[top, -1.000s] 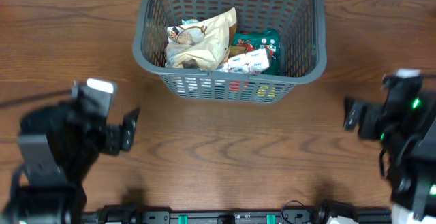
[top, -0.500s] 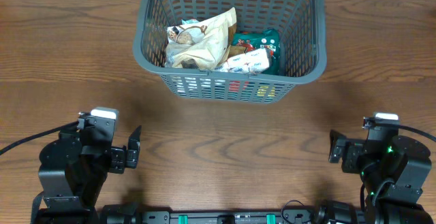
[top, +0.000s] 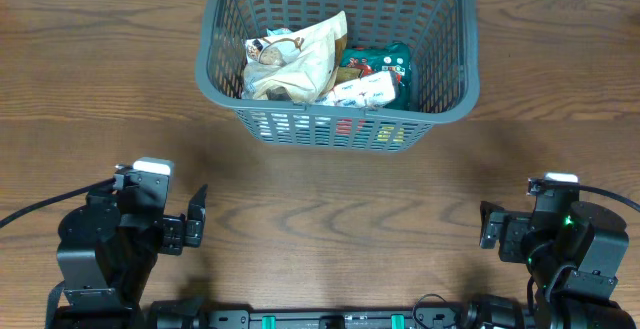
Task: Pack container
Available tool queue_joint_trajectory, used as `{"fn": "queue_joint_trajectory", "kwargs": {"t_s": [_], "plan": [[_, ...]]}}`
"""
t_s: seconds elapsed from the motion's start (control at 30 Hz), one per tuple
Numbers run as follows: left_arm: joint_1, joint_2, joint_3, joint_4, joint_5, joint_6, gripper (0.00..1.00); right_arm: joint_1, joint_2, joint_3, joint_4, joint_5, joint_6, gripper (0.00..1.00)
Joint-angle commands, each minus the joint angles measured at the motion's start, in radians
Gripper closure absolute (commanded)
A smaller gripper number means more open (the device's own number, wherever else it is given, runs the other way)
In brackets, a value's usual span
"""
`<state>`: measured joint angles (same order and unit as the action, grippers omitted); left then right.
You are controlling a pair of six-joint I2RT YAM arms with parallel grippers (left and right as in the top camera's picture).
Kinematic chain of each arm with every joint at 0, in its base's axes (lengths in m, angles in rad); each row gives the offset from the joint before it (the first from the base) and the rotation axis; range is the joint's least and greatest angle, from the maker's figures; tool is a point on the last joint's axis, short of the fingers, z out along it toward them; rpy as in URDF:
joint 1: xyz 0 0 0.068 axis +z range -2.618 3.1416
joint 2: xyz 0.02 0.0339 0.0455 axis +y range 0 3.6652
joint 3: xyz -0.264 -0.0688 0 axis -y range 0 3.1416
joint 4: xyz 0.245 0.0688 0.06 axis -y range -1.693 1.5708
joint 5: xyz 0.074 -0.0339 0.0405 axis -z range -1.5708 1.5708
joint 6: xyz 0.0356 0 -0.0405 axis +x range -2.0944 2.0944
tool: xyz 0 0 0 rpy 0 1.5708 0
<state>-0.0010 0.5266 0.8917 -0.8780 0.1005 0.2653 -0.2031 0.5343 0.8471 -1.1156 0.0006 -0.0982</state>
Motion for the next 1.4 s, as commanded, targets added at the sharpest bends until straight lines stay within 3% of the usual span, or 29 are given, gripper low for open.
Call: {"fn": "queue_joint_trajectory", "kwargs": {"t_s": [0.0, 0.2, 0.4, 0.67, 1.03, 1.2, 1.37], "plan": [[0.005, -0.003, -0.002, 0.001, -0.008, -0.005, 0.01, 0.013, -0.006, -0.006, -0.003, 0.010, -0.011, 0.01], [0.005, -0.003, -0.002, 0.001, -0.008, -0.005, 0.01, 0.144, -0.075, -0.006, -0.003, 0.010, -0.011, 0.01], [0.005, -0.003, -0.002, 0.001, -0.008, -0.006, 0.01, 0.274, -0.270, -0.023, 0.032, -0.018, 0.031, 0.01], [0.005, -0.003, -0.002, 0.001, -0.008, -0.006, 0.01, 0.296, -0.486, -0.218, 0.245, -0.040, 0.049, 0.01], [0.005, -0.003, -0.002, 0.001, -0.008, -0.005, 0.01, 0.296, -0.504, -0.604, 0.816, -0.023, -0.005, 0.01], [0.005, -0.003, -0.002, 0.001, -0.008, -0.005, 0.02, 0.297, -0.529, -0.730, 0.940, -0.023, -0.007, 0.01], [0.005, -0.003, -0.002, 0.001, -0.008, -0.006, 0.01, 0.308, -0.529, -0.776, 0.947, -0.023, -0.008, 0.01]]}}
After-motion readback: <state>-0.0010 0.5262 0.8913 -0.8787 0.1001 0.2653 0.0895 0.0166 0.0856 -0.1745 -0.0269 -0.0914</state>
